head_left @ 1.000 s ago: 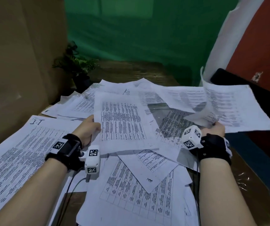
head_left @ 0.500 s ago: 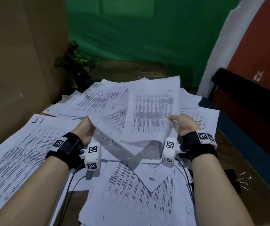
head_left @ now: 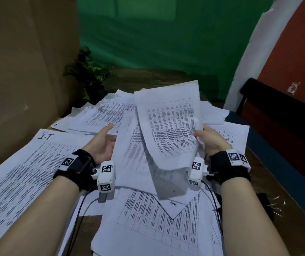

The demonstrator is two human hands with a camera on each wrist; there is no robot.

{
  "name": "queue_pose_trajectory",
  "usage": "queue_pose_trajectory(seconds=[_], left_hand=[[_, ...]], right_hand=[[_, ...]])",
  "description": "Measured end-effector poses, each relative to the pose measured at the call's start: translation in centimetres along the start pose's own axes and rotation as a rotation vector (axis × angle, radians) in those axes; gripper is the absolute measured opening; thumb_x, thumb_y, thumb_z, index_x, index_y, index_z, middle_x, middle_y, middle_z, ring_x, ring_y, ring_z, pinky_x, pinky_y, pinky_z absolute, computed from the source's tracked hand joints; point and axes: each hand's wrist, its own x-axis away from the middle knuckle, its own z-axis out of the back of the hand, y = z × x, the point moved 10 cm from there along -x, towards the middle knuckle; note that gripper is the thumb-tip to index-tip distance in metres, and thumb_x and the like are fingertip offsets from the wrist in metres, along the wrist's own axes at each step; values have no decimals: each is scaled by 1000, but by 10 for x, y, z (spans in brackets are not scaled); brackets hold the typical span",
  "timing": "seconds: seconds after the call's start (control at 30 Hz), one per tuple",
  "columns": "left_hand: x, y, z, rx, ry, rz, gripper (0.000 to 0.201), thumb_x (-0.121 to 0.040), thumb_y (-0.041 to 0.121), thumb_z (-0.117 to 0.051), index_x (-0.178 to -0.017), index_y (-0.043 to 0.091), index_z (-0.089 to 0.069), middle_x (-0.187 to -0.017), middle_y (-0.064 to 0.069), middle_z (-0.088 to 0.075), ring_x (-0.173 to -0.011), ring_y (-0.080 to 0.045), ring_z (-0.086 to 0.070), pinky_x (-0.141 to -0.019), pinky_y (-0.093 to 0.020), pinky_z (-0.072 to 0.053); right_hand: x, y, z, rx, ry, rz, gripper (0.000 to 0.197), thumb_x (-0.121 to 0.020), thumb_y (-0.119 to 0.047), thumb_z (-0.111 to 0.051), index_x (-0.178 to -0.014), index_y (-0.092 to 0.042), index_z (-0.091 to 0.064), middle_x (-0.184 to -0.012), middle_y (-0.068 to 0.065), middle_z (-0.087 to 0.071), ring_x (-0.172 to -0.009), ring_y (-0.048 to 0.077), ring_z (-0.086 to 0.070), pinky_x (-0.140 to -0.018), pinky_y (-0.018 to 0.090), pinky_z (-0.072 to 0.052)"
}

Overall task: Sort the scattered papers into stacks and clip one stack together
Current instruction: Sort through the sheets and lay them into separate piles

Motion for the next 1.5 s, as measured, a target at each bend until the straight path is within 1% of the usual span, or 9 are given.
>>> queue_pose_trajectory(seconds=[0.13,0.23,0.43,0.63,0.83,1.0,1.13,1.33,1.5], left_hand=[[-3,1,-8,-179,-38,-48,55,-78,29,-78,-121,2,-57,-123,-14,-61,-115,-17,-58,-93,-33,-49],[-3,9,-23,-391,-127,-173,39,-86,10,-67,-122,1,-54,-114,-11,-64,-88,-11,-68,-77,-17,-53],[-6,27,10,-572,161,-308,24,-89,23,-66,-100,2,-65,-97,-10,-70,-89,-27,-65,-80,-32,-48],[-4,18,-7,-361,81,-250,21,-88,-9,-57,-106,3,-55,-93,-3,-67,-77,-11,-67,-77,-23,-53],[-16,10,21,-44,227,-163,49,-99,37,-45,-140,10,-45,-140,-5,-51,-113,-20,-60,-94,-33,-45],[-14,9,-3,-274,110,-203,77,-88,27,-66,-147,3,-23,-139,3,-43,-100,-8,-54,-92,-22,-39],[-10,20,1,-520,144,-310,35,-85,14,-70,-117,7,-57,-124,-7,-63,-110,-21,-60,-96,-30,-46],[-2,40,2,-360,175,-492,39,-86,-7,-61,-114,18,-52,-119,-9,-65,-107,-27,-63,-95,-45,-50],[-3,30,6,-150,171,-421,64,-89,-16,-49,-143,12,-28,-134,-13,-53,-118,-30,-56,-88,-30,-52]], right_hand=[[5,-4,-10,-109,1,26,30,-89,9,-51,-110,-6,-66,-111,18,-71,-105,34,-67,-96,50,-51],[8,-5,-18,-101,-11,38,24,-92,6,-53,-107,-7,-66,-110,21,-70,-101,35,-69,-92,50,-53],[4,3,25,-189,301,38,30,-92,3,-54,-121,1,-62,-112,20,-68,-101,35,-66,-95,51,-52],[8,2,-8,-133,117,-27,23,-95,-3,-58,-117,0,-61,-100,18,-69,-80,29,-67,-76,43,-57],[20,-9,-62,11,-161,-33,37,-91,-28,-66,-122,-8,-59,-121,7,-64,-112,27,-63,-99,44,-51],[16,-13,57,185,450,-31,71,-81,-44,-69,-139,-12,-42,-143,7,-45,-129,29,-44,-109,42,-36],[38,15,133,259,748,-257,90,-80,-38,-71,-149,-6,-25,-153,23,-26,-141,40,-26,-115,48,-27],[32,-10,119,361,591,-35,61,-80,-16,-72,-136,-3,-50,-137,16,-54,-121,31,-54,-98,37,-44],[39,-5,95,635,362,-213,49,-83,-8,-71,-127,6,-53,-119,21,-60,-97,33,-57,-77,34,-43]])
